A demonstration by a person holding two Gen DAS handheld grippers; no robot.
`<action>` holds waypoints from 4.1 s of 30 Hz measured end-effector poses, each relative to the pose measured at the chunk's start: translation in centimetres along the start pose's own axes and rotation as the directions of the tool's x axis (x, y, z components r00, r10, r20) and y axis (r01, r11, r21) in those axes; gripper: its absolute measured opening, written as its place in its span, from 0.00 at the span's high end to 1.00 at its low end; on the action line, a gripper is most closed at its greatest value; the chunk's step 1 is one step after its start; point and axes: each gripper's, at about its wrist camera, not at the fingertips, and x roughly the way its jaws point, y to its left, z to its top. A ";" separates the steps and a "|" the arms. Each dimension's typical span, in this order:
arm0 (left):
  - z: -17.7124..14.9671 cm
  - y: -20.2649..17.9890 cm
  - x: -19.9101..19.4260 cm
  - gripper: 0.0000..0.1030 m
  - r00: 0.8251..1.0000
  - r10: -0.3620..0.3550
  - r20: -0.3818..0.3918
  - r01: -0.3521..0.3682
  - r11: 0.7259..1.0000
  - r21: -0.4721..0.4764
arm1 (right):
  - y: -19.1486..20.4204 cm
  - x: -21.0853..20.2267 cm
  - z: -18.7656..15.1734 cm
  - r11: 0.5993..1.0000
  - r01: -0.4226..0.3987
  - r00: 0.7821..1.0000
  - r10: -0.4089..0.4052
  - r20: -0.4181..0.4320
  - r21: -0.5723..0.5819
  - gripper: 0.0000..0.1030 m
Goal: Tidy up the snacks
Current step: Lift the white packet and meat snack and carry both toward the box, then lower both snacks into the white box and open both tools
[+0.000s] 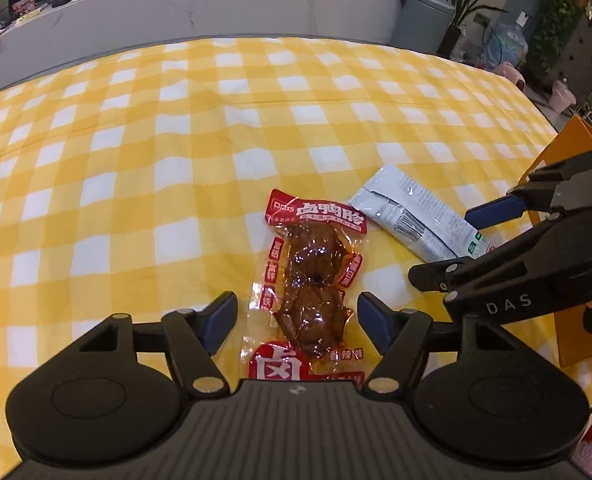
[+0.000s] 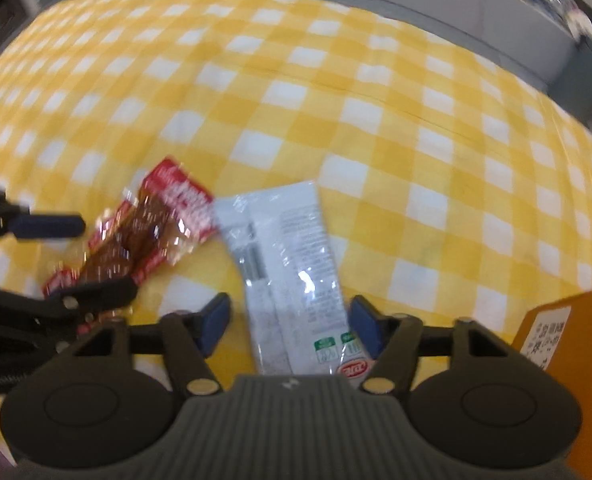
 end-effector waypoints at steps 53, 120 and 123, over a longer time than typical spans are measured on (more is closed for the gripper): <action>-1.0 -3.3 -12.0 0.31 0.971 0.003 0.241 0.001 1.000 -0.019 | -0.6 -13.1 -4.4 0.985 -0.159 0.966 0.142 0.217 0.062 0.60; 4.3 -35.4 5.1 0.16 0.962 -0.168 -0.215 0.259 0.809 0.527 | -25.0 -10.0 -21.9 0.920 0.233 0.966 -0.182 -0.183 0.315 0.52; 4.3 -35.2 4.7 0.17 0.963 -0.169 -0.208 0.256 0.804 0.536 | -24.8 -9.9 -21.8 0.923 0.230 0.966 -0.177 -0.189 0.309 0.48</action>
